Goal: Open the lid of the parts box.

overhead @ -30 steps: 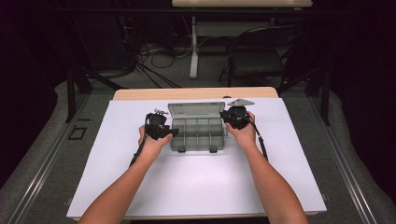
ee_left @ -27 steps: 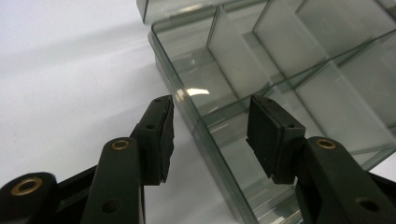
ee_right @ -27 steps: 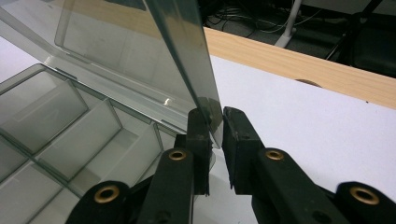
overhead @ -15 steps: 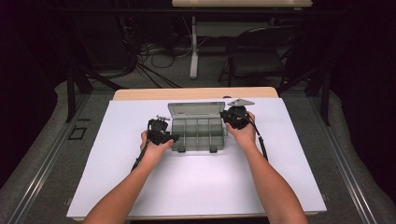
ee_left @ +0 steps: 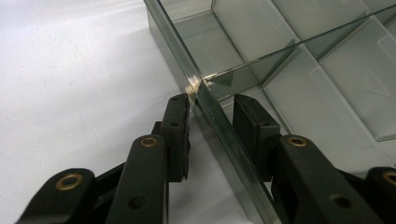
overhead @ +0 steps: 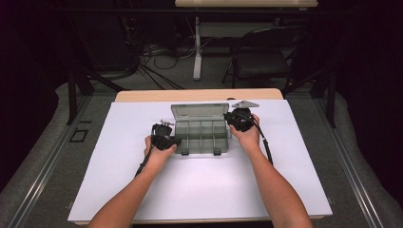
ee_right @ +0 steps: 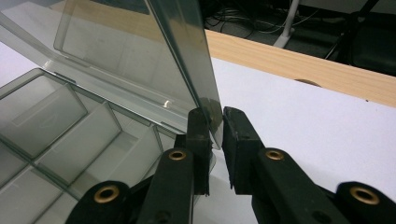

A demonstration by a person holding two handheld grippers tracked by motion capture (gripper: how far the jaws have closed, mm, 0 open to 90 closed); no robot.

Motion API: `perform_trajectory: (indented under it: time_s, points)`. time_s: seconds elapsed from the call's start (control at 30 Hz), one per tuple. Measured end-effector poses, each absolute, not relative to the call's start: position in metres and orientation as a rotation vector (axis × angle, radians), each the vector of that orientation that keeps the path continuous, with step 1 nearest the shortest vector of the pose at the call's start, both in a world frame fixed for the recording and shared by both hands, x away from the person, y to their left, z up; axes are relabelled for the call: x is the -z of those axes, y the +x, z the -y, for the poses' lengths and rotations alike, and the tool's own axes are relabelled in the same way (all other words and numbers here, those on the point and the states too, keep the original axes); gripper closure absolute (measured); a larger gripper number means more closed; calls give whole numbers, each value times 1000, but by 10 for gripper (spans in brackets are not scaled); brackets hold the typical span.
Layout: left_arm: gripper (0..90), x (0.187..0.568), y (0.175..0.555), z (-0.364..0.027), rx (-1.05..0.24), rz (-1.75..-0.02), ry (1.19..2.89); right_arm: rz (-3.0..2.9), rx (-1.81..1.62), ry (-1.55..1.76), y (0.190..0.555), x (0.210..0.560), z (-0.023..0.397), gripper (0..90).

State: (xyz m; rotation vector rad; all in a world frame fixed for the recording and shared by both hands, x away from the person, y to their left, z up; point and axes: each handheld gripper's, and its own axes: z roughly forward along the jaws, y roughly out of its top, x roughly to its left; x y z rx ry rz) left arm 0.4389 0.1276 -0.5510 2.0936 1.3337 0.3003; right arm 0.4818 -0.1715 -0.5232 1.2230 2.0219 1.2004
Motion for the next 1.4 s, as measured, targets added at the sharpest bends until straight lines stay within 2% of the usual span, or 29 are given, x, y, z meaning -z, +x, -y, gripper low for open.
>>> perform_trajectory:
  time_s: [0.17,1.4]
  points:
    - [677,552,437,-125,-336,-1332,2101,-2012,-1204,1236,482,524,171,819]
    - [678,553,436,-125,-344,-1328,2098,-1877,-1138,1552,502,519,156,875]
